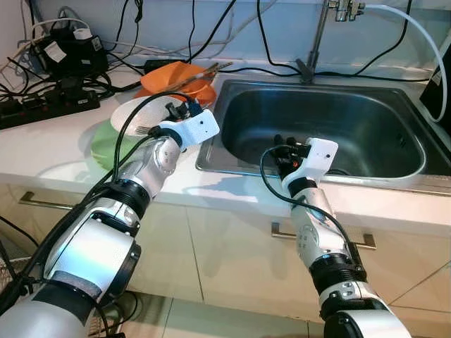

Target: Kitchen organization

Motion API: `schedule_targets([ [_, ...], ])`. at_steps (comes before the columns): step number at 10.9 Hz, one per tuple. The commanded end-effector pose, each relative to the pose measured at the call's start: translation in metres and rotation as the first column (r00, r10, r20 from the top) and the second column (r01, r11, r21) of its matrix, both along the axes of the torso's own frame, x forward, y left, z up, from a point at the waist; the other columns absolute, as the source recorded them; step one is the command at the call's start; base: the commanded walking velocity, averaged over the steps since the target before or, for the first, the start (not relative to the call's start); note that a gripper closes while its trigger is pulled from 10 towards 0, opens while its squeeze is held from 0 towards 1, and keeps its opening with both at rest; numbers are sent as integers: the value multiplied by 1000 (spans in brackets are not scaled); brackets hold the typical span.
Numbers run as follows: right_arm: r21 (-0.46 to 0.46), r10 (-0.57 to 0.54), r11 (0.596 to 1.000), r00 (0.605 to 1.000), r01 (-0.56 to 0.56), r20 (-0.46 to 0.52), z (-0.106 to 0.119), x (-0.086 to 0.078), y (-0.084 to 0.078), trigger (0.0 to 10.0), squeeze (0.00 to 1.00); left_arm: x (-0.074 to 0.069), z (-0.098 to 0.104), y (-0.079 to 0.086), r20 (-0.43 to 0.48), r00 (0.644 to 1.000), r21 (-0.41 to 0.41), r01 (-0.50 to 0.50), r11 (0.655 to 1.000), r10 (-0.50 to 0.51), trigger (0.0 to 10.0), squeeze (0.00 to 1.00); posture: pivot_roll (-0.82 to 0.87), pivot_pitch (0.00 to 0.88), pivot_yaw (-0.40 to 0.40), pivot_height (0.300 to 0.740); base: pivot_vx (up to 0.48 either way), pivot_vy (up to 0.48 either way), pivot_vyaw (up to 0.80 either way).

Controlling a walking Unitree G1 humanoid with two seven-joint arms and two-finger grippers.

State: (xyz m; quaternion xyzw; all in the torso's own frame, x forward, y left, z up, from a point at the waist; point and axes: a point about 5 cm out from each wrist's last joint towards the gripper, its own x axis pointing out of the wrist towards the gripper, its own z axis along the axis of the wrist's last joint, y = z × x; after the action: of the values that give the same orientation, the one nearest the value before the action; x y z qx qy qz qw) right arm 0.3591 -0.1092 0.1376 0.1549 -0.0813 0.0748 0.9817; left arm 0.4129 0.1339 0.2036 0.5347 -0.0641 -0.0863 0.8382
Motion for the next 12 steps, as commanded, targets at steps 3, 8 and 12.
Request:
schedule_targets([
  [3, -10, -2, 1000, 999, 1, -47, -11, -5, 0, 10000, 0, 1, 9, -7, 59, 998, -14, 26, 1000, -26, 0, 0, 112, 25, 69, 740, 0, 0, 0],
  [8, -8, -8, 1000, 999, 7, -52, -12, -5, -1, 10000, 0, 0, 9, -9, 73, 997, -22, 35, 999, -33, 0, 0, 115, 23, 73, 740, 0, 0, 0],
  [12, -5, -3, 1000, 998, 2, -56, -11, -4, 1, 10000, 0, -5, 5, -17, 61, 996, -253, 85, 964, -71, 10000, 1000, 125, 21, 65, 740, 0, 0, 0],
])
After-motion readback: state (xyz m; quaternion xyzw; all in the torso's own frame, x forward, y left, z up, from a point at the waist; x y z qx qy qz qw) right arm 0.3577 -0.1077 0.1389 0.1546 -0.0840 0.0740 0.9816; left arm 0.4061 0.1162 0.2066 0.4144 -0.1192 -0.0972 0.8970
